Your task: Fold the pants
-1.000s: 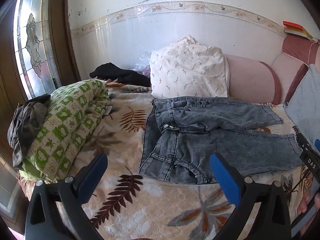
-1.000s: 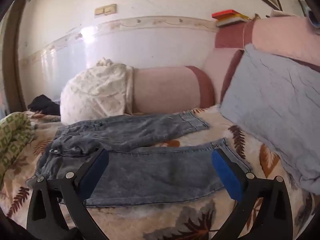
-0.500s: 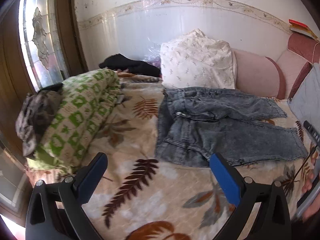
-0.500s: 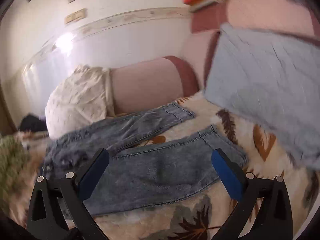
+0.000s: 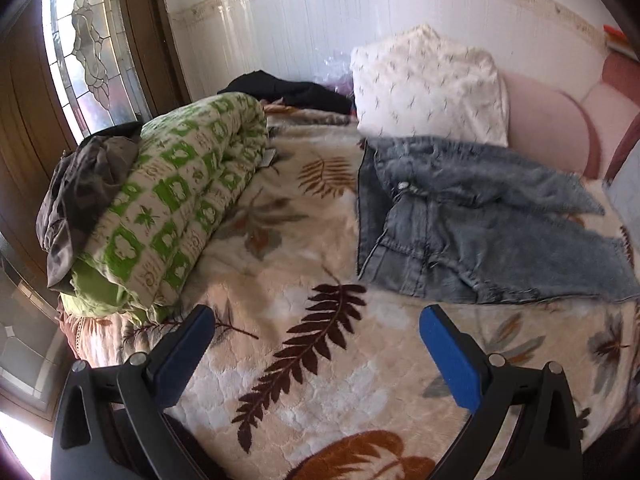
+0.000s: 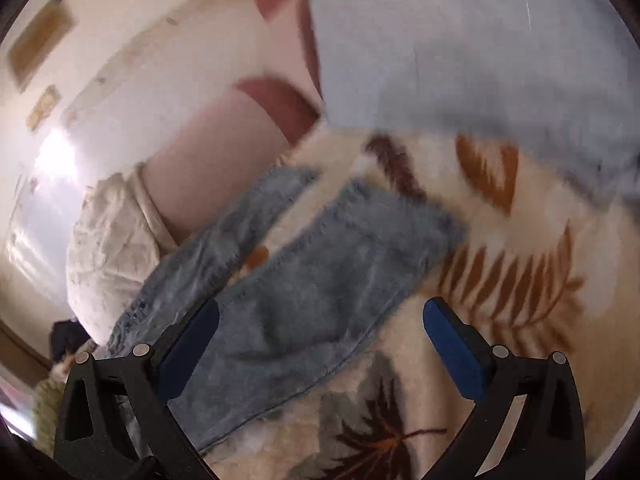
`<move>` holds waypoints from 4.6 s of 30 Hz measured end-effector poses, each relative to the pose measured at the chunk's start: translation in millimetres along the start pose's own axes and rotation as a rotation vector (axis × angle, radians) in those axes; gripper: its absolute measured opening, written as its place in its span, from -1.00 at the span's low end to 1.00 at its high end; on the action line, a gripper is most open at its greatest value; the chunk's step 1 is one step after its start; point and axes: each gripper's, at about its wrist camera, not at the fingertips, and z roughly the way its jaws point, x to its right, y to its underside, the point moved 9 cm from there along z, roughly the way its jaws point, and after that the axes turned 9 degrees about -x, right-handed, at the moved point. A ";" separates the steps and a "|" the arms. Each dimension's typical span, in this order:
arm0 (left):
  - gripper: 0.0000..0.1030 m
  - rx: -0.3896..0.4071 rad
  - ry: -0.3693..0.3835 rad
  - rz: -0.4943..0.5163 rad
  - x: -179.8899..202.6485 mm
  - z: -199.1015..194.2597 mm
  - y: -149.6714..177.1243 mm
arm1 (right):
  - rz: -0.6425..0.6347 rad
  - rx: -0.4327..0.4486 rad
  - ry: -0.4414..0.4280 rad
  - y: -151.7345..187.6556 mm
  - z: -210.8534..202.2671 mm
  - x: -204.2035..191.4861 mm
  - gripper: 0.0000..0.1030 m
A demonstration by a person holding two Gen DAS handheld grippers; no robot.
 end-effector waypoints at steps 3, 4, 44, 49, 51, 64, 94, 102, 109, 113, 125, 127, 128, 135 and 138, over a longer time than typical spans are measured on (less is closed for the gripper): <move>1.00 -0.031 -0.008 0.017 4.6 17.2 -5.3 | 0.034 -0.046 -0.025 5.2 11.3 -2.2 1.00; 1.00 -0.039 -0.007 0.020 6.5 24.0 -9.2 | 0.018 -0.069 -0.034 8.0 15.2 -7.3 1.00; 0.84 -0.238 0.101 0.091 81.7 317.1 -302.6 | -0.380 -0.362 0.215 -231.8 336.5 -128.6 0.66; 0.44 -0.249 0.127 0.135 103.2 325.1 -301.3 | -0.404 -0.388 0.257 -223.1 366.4 -122.6 0.58; 0.24 -0.266 0.157 0.154 114.5 328.3 -297.6 | -0.433 -0.354 0.305 -220.6 368.7 -123.8 0.43; -0.70 -0.332 0.354 0.119 127.0 344.5 -302.9 | -0.433 -0.264 0.284 -216.6 351.1 -136.3 -0.69; -0.72 -0.158 0.507 0.052 103.7 222.4 -297.4 | -0.406 -0.220 0.058 -227.5 238.0 -127.6 -0.72; -0.85 -0.037 0.555 0.016 76.3 127.6 -285.1 | -0.362 -0.159 -0.036 -216.5 155.6 -110.1 -0.72; -0.85 -0.084 0.543 0.046 51.7 95.1 -212.4 | -0.355 -0.188 -0.094 -153.9 87.2 -65.7 -0.72; -0.84 -0.174 0.495 0.005 37.2 117.7 -186.1 | -0.355 -0.212 -0.096 -112.5 62.1 -36.5 -0.72; -0.17 -0.262 0.438 -0.154 68.8 204.5 -257.0 | -0.092 -0.126 -0.144 -59.9 61.9 -0.8 -0.72; 0.06 -0.293 0.452 -0.147 89.9 221.9 -259.1 | -0.077 -0.128 -0.150 -61.0 66.0 4.8 -0.72; 0.09 -0.308 0.454 -0.152 98.1 231.1 -259.0 | -0.072 -0.133 -0.148 -61.5 69.9 7.0 -0.72; 0.04 -0.372 0.480 -0.218 139.4 275.9 -260.8 | -0.093 -0.120 -0.131 -72.7 82.7 4.9 -0.72; -0.39 -0.367 0.479 -0.221 151.1 280.9 -267.9 | -0.110 -0.116 -0.125 -74.9 83.6 4.1 -0.72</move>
